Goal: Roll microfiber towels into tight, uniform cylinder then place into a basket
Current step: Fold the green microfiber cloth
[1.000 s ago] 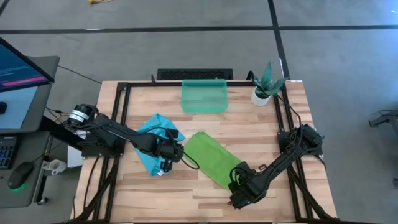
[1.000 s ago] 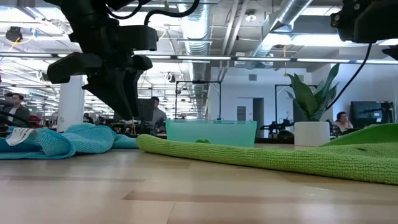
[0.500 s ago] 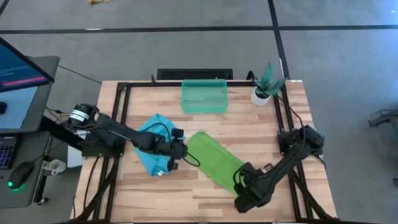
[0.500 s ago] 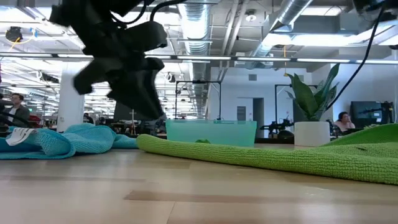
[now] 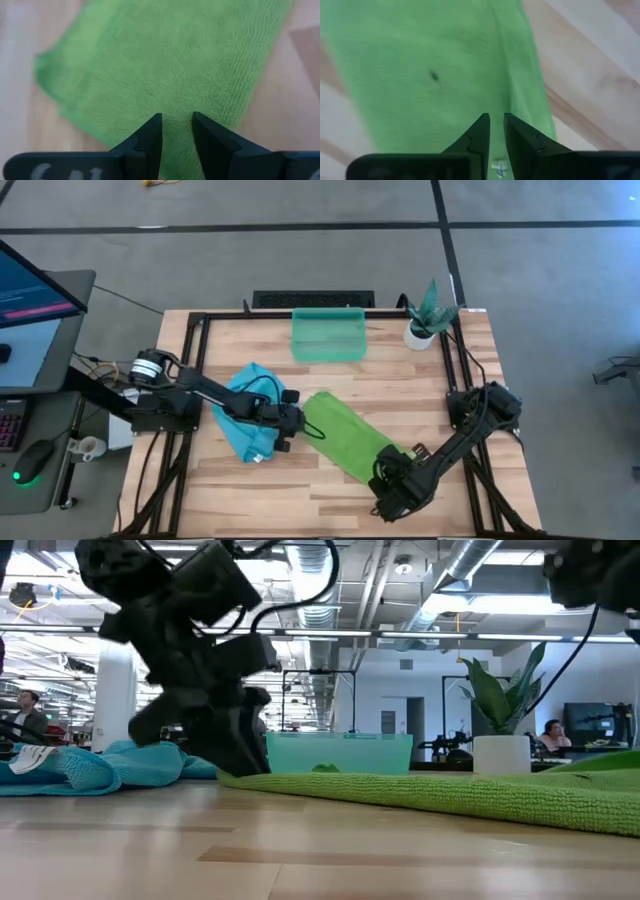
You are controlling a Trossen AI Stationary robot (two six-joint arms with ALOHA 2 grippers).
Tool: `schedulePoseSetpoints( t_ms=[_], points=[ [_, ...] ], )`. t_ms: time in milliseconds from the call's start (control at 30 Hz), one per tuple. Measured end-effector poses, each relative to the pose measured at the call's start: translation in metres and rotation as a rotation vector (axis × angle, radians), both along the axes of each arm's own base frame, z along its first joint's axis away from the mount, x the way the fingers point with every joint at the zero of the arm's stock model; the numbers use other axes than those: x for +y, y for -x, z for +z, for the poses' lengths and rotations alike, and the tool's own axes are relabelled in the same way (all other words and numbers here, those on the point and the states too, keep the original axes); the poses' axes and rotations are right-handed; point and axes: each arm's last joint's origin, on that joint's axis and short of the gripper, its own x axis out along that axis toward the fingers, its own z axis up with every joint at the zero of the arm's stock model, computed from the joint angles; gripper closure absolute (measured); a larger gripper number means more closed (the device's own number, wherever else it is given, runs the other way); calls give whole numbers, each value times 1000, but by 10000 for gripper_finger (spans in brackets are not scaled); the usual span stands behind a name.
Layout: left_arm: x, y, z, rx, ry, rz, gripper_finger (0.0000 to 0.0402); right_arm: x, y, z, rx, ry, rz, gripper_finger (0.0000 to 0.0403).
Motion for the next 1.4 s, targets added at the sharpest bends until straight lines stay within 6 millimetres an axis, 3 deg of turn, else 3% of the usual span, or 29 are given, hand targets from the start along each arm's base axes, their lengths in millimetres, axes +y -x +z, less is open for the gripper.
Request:
schedulePoseSetpoints(
  t_ms=[200,700,933,1133,1267,1400],
  points=[
    [5,-4,-9,7,-15,52,301,1,4,-12,61,-120,-110,332],
    [12,-1,7,-4,-222,109,301,3,8,-31,15,-236,-171,333],
    [11,-5,25,-55,-199,104,301,14,1,-13,17,-240,-164,333],
    [7,9,31,37,-158,90,301,25,2,9,-26,-186,-98,333],
    [4,24,53,52,-159,72,301,27,1,23,-65,-111,-31,333],
    [7,48,87,13,-127,102,301,19,-4,37,-65,-8,33,333]
  ],
)
